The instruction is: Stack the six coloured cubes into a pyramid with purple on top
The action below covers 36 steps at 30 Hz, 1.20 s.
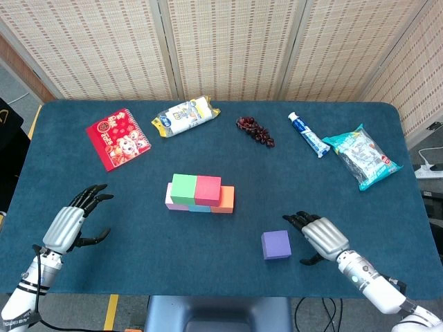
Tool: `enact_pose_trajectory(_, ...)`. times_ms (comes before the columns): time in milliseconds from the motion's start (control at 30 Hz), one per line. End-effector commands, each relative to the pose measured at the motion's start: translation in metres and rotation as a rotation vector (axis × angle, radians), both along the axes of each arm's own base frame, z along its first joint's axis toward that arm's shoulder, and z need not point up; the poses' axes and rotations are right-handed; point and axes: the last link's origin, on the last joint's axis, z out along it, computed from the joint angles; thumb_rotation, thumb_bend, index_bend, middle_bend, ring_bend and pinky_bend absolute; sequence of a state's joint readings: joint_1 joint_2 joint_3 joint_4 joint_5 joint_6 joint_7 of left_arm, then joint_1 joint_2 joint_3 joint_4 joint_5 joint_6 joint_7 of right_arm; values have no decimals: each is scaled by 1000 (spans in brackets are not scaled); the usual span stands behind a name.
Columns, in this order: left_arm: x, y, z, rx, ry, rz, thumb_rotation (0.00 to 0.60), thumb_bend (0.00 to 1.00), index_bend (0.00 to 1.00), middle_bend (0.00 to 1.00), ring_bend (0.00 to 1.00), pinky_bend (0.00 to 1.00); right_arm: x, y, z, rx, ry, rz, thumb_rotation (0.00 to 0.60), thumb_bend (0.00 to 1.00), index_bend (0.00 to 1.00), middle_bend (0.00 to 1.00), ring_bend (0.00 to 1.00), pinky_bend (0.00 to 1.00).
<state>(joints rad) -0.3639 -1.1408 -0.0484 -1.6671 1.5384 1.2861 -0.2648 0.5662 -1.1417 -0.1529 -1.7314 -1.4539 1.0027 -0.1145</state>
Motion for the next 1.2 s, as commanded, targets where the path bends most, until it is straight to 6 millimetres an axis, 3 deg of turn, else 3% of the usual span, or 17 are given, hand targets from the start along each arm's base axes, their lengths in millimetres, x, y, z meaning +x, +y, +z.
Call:
enact_pose_trajectory(33, 0, 0, 0, 0, 0, 0, 600, 316, 194, 61, 0, 126, 1, 1, -4, 7, 1, 7, 600, 112, 201, 257, 207, 387)
enact_pose_trajectory(367, -6, -1, 1, 3, -10, 10, 600, 317, 193, 60, 0, 126, 1, -3, -31, 28, -4, -3, 600, 112, 342, 335, 267, 426)
enact_pose_trajectory(600, -9, -1, 2, 5, -20, 11, 600, 317, 193, 60, 0, 126, 2, -7, -41, -3, -35, -28, 600, 115, 414, 377, 321, 459)
enact_pose_trajectory(733, -10, -1, 1, 0, -18, 7, 600, 317, 193, 60, 0, 126, 5, -11, -39, -6, -52, -37, 600, 165, 454, 395, 346, 477)
enact_pose_trajectory(933, -8, 0, 2, -4, -11, 0, 600, 317, 193, 60, 0, 126, 37, -29, -7, -55, -119, 18, 600, 173, 485, 407, 356, 483)
enact_pose_trajectory(1200, -3, 0, -1, -9, 0, -21, 600, 317, 193, 61, 0, 126, 112, -66, 28, -37, -252, 51, 600, 173, 488, 408, 356, 477)
